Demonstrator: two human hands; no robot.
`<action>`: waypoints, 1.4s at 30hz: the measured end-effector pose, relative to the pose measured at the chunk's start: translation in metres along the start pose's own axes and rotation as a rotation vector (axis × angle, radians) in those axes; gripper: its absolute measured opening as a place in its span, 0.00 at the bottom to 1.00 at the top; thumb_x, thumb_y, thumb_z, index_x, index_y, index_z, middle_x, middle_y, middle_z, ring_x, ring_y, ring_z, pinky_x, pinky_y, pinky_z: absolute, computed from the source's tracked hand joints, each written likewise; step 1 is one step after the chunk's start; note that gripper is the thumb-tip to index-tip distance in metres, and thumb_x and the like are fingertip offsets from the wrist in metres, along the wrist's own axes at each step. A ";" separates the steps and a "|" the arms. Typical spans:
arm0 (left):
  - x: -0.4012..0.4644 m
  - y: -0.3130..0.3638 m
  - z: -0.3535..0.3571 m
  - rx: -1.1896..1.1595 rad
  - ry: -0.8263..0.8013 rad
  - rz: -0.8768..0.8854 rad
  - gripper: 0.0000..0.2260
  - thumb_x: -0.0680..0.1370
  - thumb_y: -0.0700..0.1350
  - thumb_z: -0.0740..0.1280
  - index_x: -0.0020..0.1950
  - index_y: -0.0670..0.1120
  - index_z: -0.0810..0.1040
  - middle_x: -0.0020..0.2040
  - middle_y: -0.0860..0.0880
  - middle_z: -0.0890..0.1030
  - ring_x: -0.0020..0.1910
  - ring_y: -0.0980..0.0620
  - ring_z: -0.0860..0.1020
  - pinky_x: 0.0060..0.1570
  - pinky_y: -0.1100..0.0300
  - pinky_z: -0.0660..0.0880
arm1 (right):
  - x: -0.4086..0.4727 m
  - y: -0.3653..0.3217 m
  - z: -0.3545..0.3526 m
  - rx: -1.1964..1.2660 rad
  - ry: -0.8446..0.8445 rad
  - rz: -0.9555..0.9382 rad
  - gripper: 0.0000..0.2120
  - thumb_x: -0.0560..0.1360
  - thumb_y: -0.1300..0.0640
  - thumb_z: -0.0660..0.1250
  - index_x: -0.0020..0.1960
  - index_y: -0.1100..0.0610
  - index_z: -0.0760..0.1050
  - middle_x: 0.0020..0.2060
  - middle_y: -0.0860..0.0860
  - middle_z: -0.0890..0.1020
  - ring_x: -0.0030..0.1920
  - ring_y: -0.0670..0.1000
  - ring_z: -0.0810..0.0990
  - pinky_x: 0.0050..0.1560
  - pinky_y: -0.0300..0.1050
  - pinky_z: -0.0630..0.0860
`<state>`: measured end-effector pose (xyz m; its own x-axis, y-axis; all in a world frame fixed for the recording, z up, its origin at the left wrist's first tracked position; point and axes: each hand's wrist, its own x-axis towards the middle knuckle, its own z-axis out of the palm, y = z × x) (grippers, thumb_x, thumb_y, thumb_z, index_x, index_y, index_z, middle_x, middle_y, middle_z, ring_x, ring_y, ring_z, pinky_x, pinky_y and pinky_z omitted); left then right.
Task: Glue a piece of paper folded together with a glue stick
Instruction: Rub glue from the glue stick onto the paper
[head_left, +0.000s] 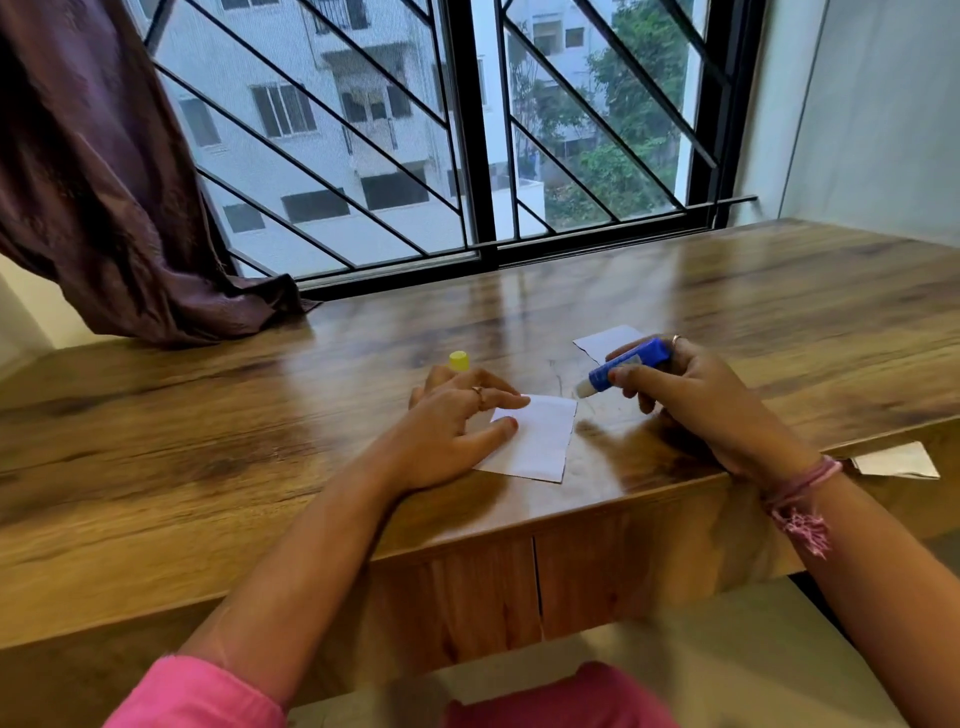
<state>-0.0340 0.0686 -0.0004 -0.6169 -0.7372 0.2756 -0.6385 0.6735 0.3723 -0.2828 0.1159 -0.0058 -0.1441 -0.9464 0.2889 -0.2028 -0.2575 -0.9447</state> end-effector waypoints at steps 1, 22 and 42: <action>0.000 -0.002 0.001 -0.022 0.016 0.000 0.13 0.79 0.53 0.63 0.63 0.57 0.77 0.58 0.63 0.72 0.59 0.58 0.61 0.65 0.43 0.60 | 0.002 -0.001 0.001 -0.012 -0.027 0.019 0.04 0.73 0.59 0.69 0.47 0.52 0.76 0.33 0.49 0.80 0.28 0.39 0.75 0.27 0.32 0.72; 0.006 -0.006 0.003 -0.148 -0.043 -0.040 0.11 0.76 0.59 0.61 0.54 0.64 0.79 0.55 0.68 0.76 0.63 0.55 0.68 0.65 0.43 0.62 | 0.013 -0.005 0.013 -0.290 -0.071 0.037 0.08 0.74 0.54 0.67 0.50 0.57 0.72 0.32 0.53 0.77 0.22 0.46 0.74 0.24 0.40 0.71; 0.005 -0.004 0.003 -0.121 -0.038 -0.058 0.09 0.74 0.59 0.68 0.54 0.63 0.80 0.52 0.72 0.75 0.59 0.56 0.64 0.65 0.45 0.62 | 0.008 -0.004 0.013 -0.455 -0.116 -0.150 0.07 0.73 0.53 0.68 0.48 0.56 0.75 0.28 0.49 0.74 0.24 0.42 0.70 0.30 0.37 0.67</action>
<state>-0.0357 0.0622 -0.0038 -0.5989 -0.7707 0.2176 -0.6151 0.6167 0.4913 -0.2706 0.1071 -0.0013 0.0233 -0.9275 0.3732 -0.6195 -0.3064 -0.7228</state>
